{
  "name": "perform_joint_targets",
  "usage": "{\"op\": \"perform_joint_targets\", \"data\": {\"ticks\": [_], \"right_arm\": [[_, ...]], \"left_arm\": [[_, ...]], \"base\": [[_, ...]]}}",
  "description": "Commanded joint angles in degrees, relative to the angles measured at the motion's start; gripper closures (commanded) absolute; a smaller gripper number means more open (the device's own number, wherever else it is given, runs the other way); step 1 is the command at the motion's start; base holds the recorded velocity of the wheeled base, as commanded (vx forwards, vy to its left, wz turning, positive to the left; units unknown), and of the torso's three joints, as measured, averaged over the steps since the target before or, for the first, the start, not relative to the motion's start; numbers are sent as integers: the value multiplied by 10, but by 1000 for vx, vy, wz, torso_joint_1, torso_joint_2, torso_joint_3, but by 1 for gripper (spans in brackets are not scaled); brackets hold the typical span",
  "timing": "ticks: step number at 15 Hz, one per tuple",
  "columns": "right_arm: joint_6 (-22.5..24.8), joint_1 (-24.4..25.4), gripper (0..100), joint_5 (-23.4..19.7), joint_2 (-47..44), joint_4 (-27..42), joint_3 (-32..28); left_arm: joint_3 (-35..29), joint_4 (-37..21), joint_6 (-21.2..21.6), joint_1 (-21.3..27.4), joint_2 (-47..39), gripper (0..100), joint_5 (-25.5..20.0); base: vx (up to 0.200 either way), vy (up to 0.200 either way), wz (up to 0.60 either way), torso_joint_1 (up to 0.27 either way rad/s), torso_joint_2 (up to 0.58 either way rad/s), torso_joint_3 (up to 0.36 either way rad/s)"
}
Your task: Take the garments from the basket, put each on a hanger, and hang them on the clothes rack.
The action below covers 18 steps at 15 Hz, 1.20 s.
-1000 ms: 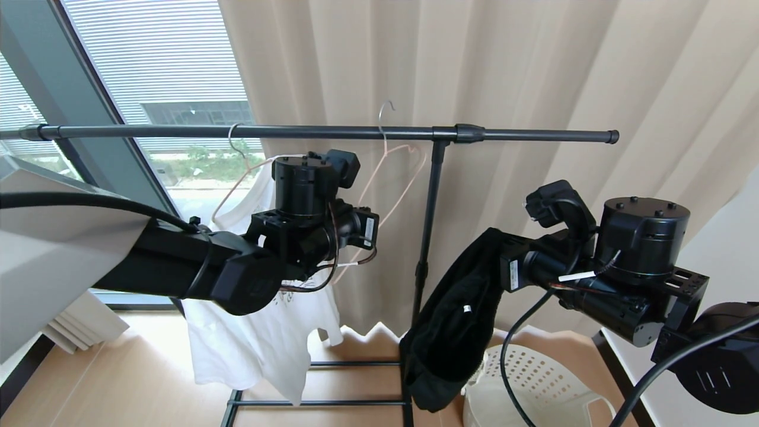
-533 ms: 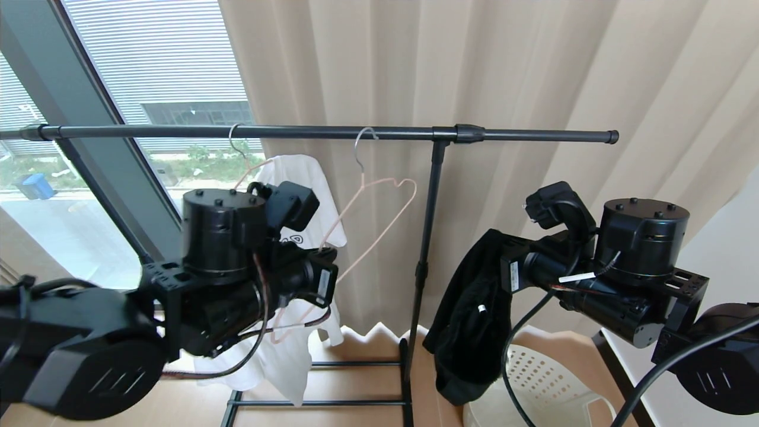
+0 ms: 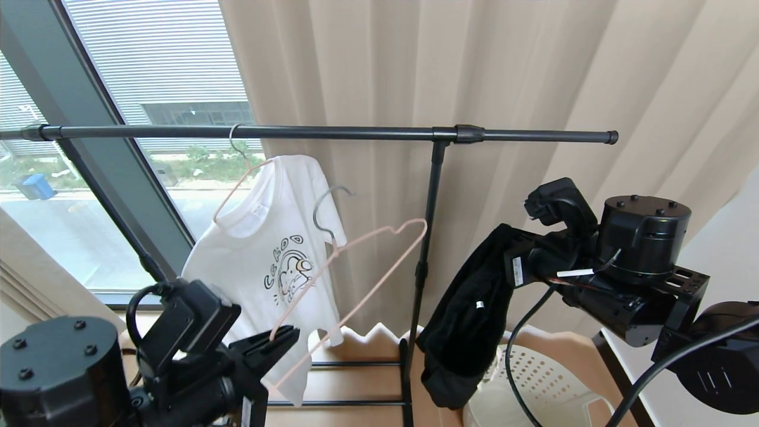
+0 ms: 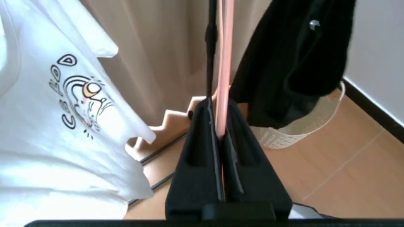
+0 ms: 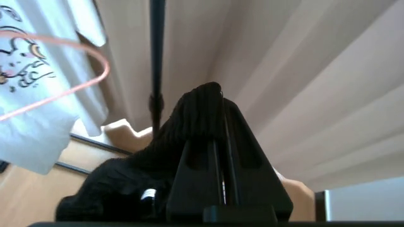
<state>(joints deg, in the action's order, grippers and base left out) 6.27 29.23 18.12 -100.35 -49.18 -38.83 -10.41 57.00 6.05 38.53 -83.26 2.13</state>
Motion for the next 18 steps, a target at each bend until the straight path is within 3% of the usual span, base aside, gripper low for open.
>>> {"op": "perform_joint_targets", "data": {"ticks": [1,5,7,13,16,18], "right_arm": [[13,0,100,29,-1,0,-5],[32,1,100,90,-3,0,-19],[34,1,100,100,-2,0,-21],[35,14,100,112,0,0,-23],[35,30,100,134,-2,0,-23],[35,42,100,148,2,0,-24]], "left_arm": [[60,31,5,24,18,100,-24],[72,35,5,73,18,100,-41],[67,35,5,75,15,100,-77],[34,36,5,75,-23,100,-80],[3,66,5,73,-82,100,-76],[-10,127,0,60,-136,100,-65]], "base": [[0,0,0,0,0,0],[0,0,0,0,0,0],[0,0,0,0,0,0],[0,0,0,0,0,0],[0,0,0,0,0,0],[0,0,0,0,0,0]]}}
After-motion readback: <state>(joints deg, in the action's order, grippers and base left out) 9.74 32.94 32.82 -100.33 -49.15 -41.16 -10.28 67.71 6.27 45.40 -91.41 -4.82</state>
